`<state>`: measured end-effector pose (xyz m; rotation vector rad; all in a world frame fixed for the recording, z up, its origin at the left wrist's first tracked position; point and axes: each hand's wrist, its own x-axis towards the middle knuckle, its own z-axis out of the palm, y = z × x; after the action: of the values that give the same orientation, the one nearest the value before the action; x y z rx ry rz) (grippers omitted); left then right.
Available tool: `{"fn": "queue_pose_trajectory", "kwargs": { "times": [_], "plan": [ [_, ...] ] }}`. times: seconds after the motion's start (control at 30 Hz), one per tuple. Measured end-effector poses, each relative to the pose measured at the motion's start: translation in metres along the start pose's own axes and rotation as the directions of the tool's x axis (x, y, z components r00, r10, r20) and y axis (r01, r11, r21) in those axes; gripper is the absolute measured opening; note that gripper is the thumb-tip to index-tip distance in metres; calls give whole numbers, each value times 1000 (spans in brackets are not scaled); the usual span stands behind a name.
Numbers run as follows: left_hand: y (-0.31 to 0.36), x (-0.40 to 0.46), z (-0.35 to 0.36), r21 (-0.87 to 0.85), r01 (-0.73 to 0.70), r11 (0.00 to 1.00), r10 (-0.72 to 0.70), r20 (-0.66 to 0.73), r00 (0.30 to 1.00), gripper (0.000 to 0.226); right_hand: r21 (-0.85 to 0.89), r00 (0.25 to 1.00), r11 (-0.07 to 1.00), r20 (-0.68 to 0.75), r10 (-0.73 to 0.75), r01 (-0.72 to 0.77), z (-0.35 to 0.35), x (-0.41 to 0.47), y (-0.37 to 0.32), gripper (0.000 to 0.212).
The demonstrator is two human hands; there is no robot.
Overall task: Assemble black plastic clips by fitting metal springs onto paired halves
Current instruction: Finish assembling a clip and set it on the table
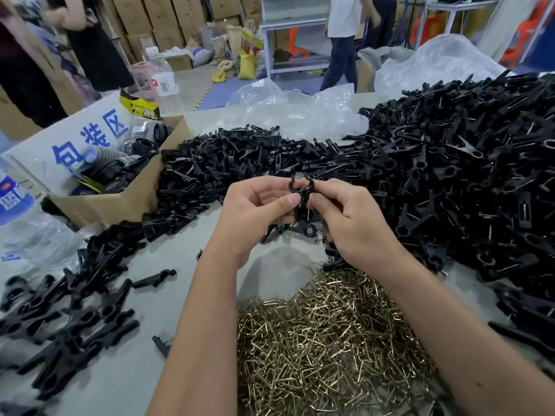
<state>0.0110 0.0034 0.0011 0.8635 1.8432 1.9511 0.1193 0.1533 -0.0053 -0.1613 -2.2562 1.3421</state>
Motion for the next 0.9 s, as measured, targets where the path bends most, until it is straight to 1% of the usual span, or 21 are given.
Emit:
{"fn": "queue_pose_trajectory", "kwargs": {
  "times": [0.07,0.13,0.2,0.27,0.3,0.5,0.6,0.63,0.73,0.77,0.8,0.87,0.9],
  "plan": [
    [0,-1,0,2,4,1000,-4,8,1000,20,6,1000,1000,14,2,-2,1,0,-1,24],
    [0,-1,1,10,8,1000,-8,17,1000,20,32,1000,999,-9,25,-24,1,-1,0,28],
    [-1,-1,2,1,19,1000,-19,14,1000,17,76,998,996,-40,41,-38,-1,-1,0,17],
    [-2,0,2,-6,25,1000,-25,17,1000,16,74,998,997,-54,24,-20,-3,-1,0,6],
    [-2,0,2,-7,26,1000,-26,23,999,16,68,998,998,-56,17,-13,-4,0,1,4],
    [-3,0,1,-25,40,999,-40,2,999,15,67,999,998,-32,-7,10,-6,0,3,13],
    [-4,-1,1,-41,63,997,-63,3,998,15,46,998,999,-64,-19,22,-6,0,4,13],
    [-3,-1,1,-54,73,996,-73,8,997,18,45,997,999,-69,-17,20,-5,1,5,14],
    [-1,-2,1,-125,134,983,-126,66,990,42,57,999,998,-42,3,0,-6,1,8,15],
    [-1,-2,2,-137,148,979,-137,88,987,45,78,1000,997,-19,13,-11,-8,1,9,16],
    [0,-3,2,-138,148,979,-135,102,986,45,115,1000,993,8,24,-25,-10,2,11,16],
    [1,-3,3,-133,134,982,-120,109,987,38,214,998,976,37,42,-49,-16,4,13,12],
    [1,-3,3,-133,130,983,-115,112,987,34,241,999,969,33,42,-49,-18,5,14,6]
  ]
}}
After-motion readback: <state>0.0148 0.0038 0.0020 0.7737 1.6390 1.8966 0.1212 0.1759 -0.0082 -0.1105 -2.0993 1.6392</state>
